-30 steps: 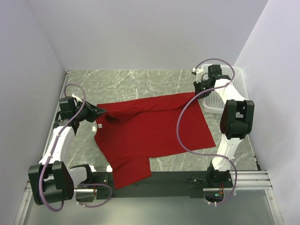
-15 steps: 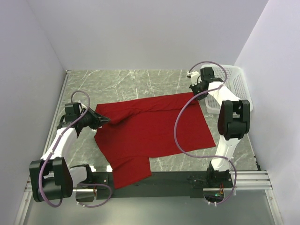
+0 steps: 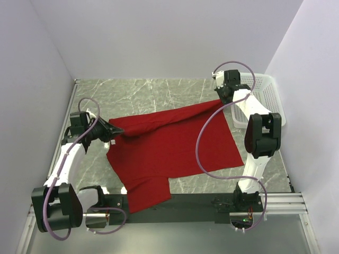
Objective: Fold and stack the t-shirts
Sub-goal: Fold the tshirt
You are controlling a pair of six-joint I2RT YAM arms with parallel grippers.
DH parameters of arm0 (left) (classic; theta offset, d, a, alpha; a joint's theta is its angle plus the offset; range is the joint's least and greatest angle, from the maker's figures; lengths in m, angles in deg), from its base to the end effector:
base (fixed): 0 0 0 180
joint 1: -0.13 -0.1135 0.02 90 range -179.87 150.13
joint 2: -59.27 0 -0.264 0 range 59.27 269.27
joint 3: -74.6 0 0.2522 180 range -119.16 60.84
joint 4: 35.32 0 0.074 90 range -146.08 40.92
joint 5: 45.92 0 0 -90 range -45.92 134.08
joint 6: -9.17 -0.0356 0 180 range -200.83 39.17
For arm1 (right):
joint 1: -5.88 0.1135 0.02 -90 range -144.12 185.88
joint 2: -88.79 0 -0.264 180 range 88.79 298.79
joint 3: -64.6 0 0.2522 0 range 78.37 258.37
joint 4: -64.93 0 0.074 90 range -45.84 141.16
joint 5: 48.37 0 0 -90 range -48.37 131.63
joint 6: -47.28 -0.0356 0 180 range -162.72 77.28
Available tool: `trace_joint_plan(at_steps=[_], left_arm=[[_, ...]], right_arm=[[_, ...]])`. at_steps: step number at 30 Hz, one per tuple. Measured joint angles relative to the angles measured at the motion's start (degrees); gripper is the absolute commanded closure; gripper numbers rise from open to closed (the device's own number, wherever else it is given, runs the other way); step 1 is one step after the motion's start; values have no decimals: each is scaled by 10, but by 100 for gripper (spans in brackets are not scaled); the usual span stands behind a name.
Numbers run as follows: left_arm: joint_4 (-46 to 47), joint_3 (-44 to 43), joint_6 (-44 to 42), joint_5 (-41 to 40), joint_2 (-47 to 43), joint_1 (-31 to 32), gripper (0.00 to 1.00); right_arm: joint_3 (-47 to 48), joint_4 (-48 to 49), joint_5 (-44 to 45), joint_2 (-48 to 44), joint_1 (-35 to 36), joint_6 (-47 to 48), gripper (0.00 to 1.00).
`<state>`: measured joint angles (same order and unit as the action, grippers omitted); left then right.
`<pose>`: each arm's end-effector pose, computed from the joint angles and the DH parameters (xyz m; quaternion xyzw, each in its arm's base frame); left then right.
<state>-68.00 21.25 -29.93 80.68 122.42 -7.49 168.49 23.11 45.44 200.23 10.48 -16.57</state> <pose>0.2258 0.0088 0.2368 -0.3144 0.8199 -0.4082 0.2496 0.4366 0.0328 0.2430 -0.2374 0.9068 -0.0955 0.3350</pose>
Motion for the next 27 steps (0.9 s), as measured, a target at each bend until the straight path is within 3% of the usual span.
trace_joint_plan(at_steps=[7, 15, 25, 27], left_arm=[[2, -17, 6, 23, -7, 0, 99], [6, 37, -1, 36, 17, 3, 100], [6, 42, -9, 29, 23, 5, 99], [6, 42, -10, 24, 24, 5, 97]], right_arm=[[1, -8, -7, 0, 2, 23, 100], [-2, -20, -8, 0, 2, 36, 100], [-2, -21, 3, 0, 2, 44, 100], [-2, -21, 3, 0, 2, 44, 91]])
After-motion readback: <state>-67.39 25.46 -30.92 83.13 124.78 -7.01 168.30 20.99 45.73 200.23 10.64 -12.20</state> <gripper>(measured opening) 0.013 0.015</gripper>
